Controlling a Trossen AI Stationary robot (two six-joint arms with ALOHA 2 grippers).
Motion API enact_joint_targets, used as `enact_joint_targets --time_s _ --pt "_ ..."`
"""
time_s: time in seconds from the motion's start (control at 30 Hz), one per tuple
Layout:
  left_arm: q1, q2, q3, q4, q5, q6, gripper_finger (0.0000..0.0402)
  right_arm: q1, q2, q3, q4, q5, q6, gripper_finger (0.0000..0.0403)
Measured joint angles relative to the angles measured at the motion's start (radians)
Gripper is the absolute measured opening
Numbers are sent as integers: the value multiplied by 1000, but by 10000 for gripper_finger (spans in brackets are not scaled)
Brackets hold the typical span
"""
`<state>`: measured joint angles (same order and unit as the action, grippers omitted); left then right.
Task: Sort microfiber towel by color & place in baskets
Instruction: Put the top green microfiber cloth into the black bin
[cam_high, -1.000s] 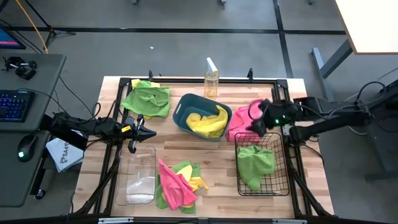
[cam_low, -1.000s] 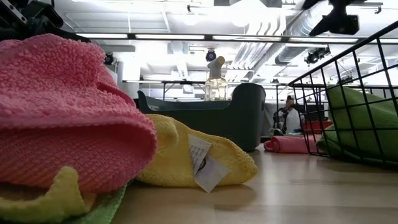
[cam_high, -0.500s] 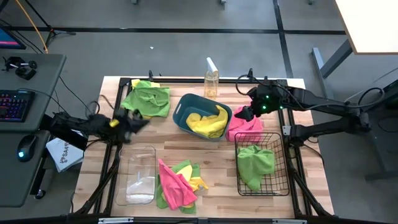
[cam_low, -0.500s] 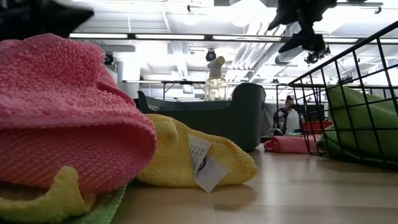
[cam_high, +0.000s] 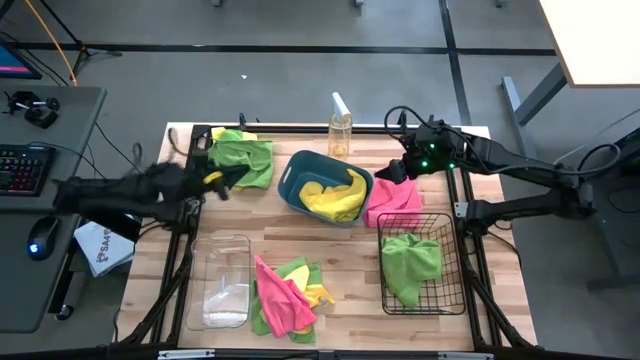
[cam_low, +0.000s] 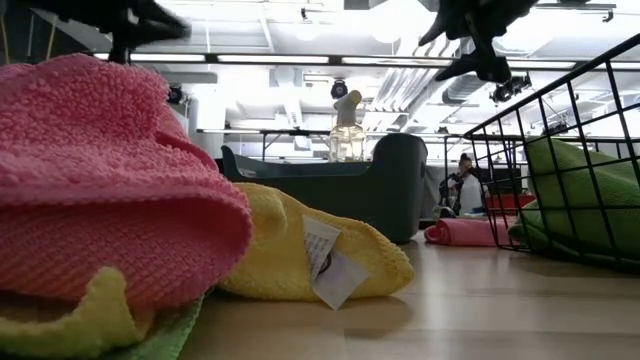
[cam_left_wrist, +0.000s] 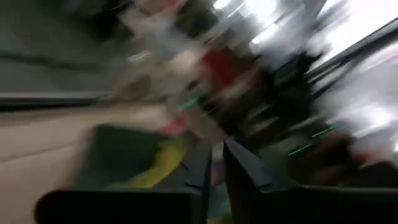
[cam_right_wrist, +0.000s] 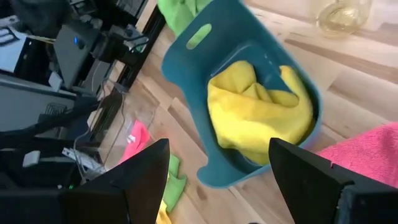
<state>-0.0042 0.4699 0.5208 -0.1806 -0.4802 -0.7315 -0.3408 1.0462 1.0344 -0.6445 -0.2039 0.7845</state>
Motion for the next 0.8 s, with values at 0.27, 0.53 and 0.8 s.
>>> enact_joint_targets --time_s 0.27,0.53,0.8 --pt "461 323 318 -782 161 70 132 -48 0 0 4 -35 -59 271" --pt "742 602 319 -731 357 240 169 -48 0 0 -12 -35 -96 271" --pt "822 819 319 -631 374 385 170 -48 0 0 -19 -35 -94 271"
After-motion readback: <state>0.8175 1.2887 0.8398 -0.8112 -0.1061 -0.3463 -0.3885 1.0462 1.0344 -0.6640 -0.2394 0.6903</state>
